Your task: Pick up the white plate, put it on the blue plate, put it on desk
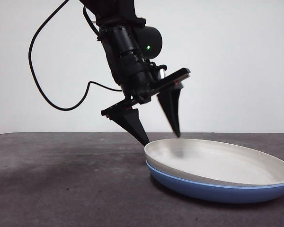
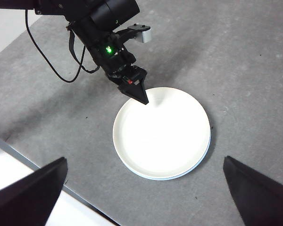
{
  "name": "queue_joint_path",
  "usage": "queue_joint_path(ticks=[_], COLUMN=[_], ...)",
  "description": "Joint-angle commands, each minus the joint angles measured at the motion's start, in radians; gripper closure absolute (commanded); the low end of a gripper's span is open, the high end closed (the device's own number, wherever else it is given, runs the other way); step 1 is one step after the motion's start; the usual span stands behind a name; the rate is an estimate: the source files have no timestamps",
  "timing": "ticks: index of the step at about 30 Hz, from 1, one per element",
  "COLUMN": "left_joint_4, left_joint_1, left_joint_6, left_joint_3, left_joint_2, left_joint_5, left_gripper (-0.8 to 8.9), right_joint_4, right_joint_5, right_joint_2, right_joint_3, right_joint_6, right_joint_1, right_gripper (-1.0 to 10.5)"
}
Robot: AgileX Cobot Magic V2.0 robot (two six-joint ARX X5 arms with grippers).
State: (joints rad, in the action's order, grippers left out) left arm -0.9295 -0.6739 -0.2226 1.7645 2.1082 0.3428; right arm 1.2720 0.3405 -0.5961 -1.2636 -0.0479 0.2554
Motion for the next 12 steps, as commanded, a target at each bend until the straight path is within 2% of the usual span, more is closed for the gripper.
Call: queue_joint_path(ticks=[1, 5, 12], left_joint_4=[-0.021, -0.103, -0.32], left_joint_1=[-0.007, -0.007, -0.006], left_joint_6=[0.04, 0.081, 0.166], left_joint_3=[0.068, 0.151, 0.312], left_joint_2=[0.018, 0.018, -0.023], left_joint_5=[0.001, -0.004, -0.006], left_gripper=[3.3, 2.83, 2.81], right_joint_4=[-0.008, -0.016, -0.013], right_joint_5=[0.002, 0.0, 0.0], right_joint_2=[-0.001, -0.002, -0.004], right_joint_3=[-0.021, -0.021, -0.021], right_joint_6=[0.016, 0.02, 0.001], right_joint_1=[0.004, 0.004, 0.004], right_gripper=[3.0, 3.0, 3.0])
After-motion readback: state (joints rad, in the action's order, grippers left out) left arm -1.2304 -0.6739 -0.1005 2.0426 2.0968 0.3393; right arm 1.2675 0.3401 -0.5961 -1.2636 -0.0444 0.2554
